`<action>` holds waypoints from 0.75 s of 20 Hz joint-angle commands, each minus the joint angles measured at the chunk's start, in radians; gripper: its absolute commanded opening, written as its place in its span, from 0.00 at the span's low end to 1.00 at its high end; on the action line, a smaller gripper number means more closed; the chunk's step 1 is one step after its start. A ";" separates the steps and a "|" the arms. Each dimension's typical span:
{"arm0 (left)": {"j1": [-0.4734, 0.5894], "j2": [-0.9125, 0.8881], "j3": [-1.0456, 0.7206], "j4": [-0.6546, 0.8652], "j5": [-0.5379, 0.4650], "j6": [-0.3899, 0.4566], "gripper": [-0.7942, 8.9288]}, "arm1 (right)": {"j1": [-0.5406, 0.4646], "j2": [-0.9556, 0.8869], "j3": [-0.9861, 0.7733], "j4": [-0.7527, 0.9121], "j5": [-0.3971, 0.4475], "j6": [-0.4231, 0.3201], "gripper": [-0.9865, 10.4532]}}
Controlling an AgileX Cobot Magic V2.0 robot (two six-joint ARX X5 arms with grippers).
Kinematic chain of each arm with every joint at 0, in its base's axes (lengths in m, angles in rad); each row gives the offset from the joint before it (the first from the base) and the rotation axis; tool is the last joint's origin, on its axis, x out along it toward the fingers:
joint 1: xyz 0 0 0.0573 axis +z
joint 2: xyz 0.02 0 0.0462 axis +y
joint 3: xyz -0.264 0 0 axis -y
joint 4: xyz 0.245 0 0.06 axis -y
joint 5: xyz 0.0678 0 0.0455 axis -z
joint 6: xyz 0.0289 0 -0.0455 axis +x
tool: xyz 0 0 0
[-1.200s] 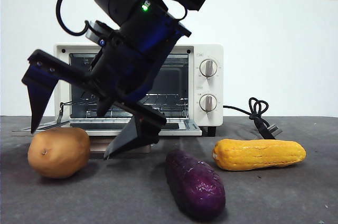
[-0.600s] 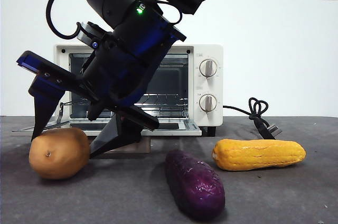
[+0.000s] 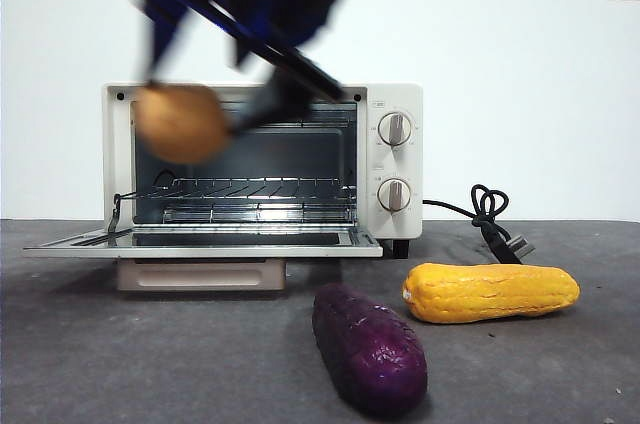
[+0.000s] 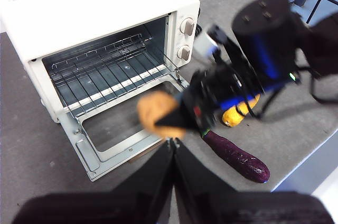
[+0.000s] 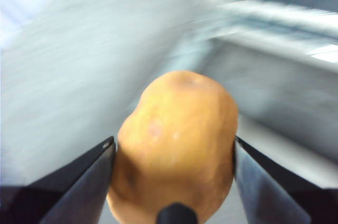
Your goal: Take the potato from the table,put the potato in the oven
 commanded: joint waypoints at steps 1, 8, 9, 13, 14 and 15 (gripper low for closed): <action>0.001 -0.003 -0.009 -0.001 -0.002 0.013 0.07 | -0.066 0.036 -0.010 0.059 0.025 -0.008 0.07; 0.001 -0.003 -0.009 -0.002 0.034 0.013 0.07 | -0.199 0.112 -0.010 0.241 0.065 0.079 0.07; 0.001 -0.003 -0.009 -0.002 0.050 0.013 0.07 | -0.206 0.125 -0.010 0.266 0.079 0.089 0.07; 0.000 -0.003 -0.009 -0.004 0.053 0.013 0.07 | -0.217 0.184 -0.009 0.394 0.121 0.117 0.07; 0.000 -0.003 -0.009 -0.007 0.053 0.013 0.07 | -0.219 0.198 -0.007 0.400 0.132 0.130 0.07; 0.000 -0.003 -0.009 -0.010 0.051 0.013 0.07 | -0.219 0.210 -0.006 0.399 0.138 0.129 0.07</action>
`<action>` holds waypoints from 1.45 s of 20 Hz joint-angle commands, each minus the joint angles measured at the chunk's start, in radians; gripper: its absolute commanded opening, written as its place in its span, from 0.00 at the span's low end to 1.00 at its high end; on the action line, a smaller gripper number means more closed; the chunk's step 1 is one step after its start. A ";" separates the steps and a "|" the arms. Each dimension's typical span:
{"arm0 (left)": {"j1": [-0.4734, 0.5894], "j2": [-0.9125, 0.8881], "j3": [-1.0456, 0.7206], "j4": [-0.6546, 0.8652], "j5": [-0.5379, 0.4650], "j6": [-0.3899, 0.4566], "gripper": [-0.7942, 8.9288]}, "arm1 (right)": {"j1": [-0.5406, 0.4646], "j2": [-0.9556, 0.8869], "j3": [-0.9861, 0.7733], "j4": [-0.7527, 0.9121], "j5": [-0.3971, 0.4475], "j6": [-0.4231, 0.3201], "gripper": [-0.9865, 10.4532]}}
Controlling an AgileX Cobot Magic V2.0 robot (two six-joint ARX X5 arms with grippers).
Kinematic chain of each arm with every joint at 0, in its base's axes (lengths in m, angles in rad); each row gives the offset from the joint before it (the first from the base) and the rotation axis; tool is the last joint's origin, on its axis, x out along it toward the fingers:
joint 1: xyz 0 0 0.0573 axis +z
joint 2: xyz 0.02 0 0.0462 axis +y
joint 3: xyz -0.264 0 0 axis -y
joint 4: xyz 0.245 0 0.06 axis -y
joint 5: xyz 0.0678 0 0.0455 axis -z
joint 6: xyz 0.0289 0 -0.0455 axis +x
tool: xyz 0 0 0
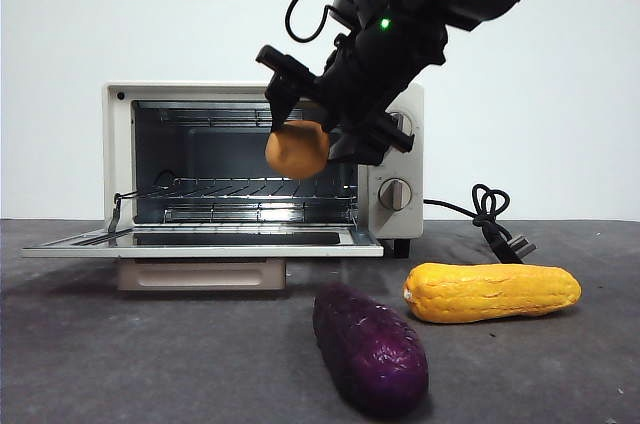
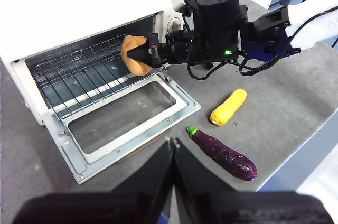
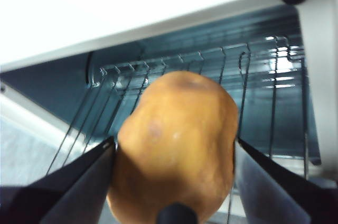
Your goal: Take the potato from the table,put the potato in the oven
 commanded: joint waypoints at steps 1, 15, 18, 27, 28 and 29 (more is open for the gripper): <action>0.000 -0.003 -0.009 -0.006 0.000 0.012 0.07 | -0.001 0.041 -0.005 0.002 0.018 0.017 0.07; 0.000 -0.003 -0.009 -0.019 0.000 0.016 0.07 | 0.000 0.042 0.034 0.006 0.029 0.021 0.53; 0.000 -0.003 -0.009 -0.019 0.000 0.016 0.07 | 0.000 0.028 0.034 -0.036 0.029 0.021 0.53; 0.000 -0.003 -0.009 0.003 -0.001 0.020 0.07 | 0.000 -0.139 0.034 -0.293 0.033 -0.037 0.53; 0.000 -0.003 -0.010 0.010 -0.001 0.020 0.07 | 0.000 -0.167 0.034 -0.368 0.030 -0.048 0.53; 0.000 -0.003 -0.011 0.019 -0.001 0.020 0.07 | 0.001 -0.200 0.034 -0.447 0.023 -0.075 0.53</action>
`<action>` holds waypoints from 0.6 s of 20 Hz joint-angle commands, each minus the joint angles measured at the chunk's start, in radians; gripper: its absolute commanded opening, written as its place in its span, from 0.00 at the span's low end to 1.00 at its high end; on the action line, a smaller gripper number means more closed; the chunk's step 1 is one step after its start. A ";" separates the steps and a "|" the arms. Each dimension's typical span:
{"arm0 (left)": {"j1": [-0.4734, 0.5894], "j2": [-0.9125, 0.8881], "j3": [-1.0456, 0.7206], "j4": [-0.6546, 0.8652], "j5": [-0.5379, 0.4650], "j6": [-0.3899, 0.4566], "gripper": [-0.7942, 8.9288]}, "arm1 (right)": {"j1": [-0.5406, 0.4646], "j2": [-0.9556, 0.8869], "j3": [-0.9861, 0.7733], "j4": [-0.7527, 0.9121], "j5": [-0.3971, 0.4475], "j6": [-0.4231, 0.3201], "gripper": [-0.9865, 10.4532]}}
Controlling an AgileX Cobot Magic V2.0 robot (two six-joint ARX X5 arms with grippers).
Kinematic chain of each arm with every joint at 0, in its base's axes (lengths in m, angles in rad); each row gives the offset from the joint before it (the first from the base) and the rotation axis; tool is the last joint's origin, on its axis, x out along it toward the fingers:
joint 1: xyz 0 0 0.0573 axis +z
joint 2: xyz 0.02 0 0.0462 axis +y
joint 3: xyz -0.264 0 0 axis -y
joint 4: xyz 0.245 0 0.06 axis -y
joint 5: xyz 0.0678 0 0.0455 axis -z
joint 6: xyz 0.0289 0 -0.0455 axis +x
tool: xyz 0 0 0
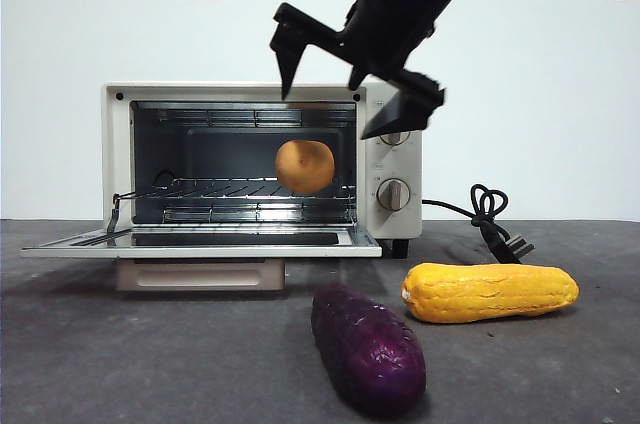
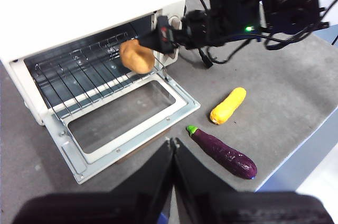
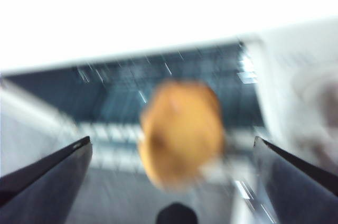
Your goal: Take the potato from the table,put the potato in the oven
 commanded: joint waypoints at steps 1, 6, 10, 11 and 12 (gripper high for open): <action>0.000 -0.001 -0.011 0.025 0.000 0.012 0.07 | 0.005 -0.070 -0.002 -0.173 -0.016 -0.076 0.53; 0.001 0.031 -0.025 0.100 0.001 0.011 0.07 | 0.023 -0.231 -0.002 -0.449 -0.048 -0.169 0.53; 0.005 0.075 -0.074 0.188 0.001 -0.001 0.07 | 0.034 -0.381 -0.002 -0.598 -0.057 -0.233 0.53; 0.009 0.099 -0.107 0.224 0.002 -0.009 0.07 | 0.039 -0.440 -0.002 -0.637 -0.057 -0.244 0.53; 0.019 0.126 -0.148 0.267 0.002 -0.016 0.07 | 0.042 -0.500 -0.002 -0.670 -0.055 -0.251 0.53</action>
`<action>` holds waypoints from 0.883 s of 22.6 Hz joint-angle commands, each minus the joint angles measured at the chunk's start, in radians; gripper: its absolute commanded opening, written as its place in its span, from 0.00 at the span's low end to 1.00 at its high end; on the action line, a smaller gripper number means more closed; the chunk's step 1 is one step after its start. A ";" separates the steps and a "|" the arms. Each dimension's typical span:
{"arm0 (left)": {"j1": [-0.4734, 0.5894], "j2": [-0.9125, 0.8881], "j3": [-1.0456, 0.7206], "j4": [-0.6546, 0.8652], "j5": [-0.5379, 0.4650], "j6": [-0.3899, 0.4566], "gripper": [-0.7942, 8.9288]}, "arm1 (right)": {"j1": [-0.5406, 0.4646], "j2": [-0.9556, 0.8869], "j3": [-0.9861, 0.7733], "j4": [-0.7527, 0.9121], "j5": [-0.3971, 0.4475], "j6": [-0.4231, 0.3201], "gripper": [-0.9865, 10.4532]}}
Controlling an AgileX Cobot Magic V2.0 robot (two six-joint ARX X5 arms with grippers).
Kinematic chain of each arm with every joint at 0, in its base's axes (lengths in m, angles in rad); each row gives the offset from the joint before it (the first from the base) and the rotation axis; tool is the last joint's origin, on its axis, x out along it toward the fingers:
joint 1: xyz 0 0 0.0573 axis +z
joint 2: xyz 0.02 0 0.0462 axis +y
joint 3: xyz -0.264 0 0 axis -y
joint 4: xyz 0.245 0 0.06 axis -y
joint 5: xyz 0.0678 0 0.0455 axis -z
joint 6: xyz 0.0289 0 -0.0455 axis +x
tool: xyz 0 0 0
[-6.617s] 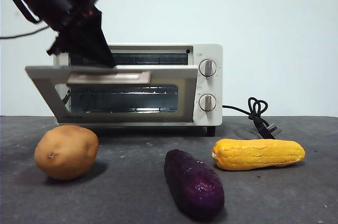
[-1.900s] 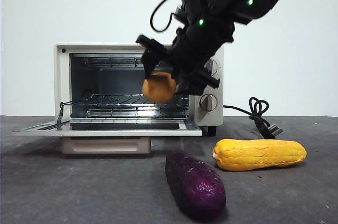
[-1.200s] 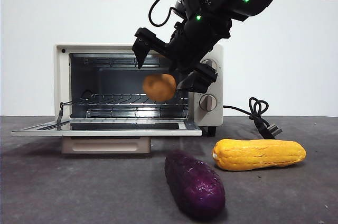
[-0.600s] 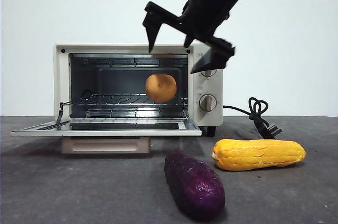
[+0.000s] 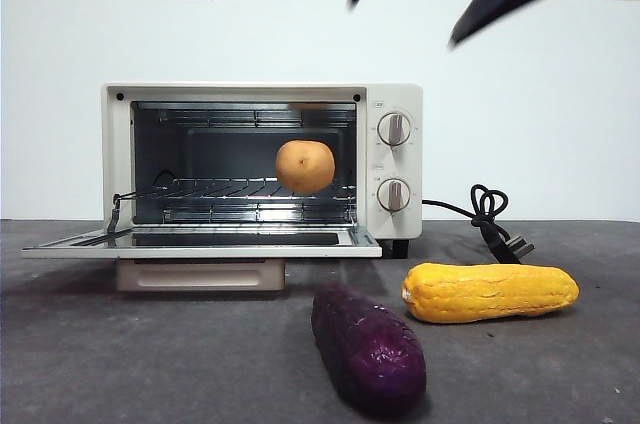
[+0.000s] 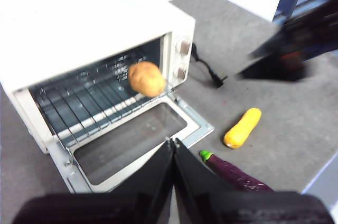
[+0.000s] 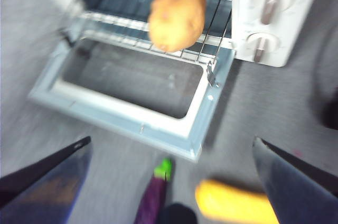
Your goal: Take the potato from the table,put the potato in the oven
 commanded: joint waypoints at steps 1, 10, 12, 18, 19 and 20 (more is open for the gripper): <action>0.032 0.061 -0.105 0.102 0.002 -0.016 0.07 | 0.006 -0.129 -0.002 -0.055 0.000 -0.045 0.53; 0.383 0.451 -0.280 0.507 0.261 -0.120 0.07 | 0.006 -0.525 -0.002 -0.261 0.000 -0.046 0.53; 0.409 0.529 -0.280 0.530 0.306 -0.121 0.07 | 0.006 -0.557 -0.002 -0.291 0.001 -0.042 0.53; 0.423 0.736 -0.280 0.569 0.346 -0.122 0.07 | 0.006 -0.599 -0.002 -0.316 0.001 -0.027 0.53; 0.423 0.761 -0.280 0.570 0.345 -0.118 0.07 | 0.006 -0.600 -0.002 -0.320 0.001 -0.026 0.53; 0.423 0.784 -0.280 0.571 0.340 -0.113 0.07 | 0.006 -0.601 -0.002 -0.326 0.001 -0.027 0.53</action>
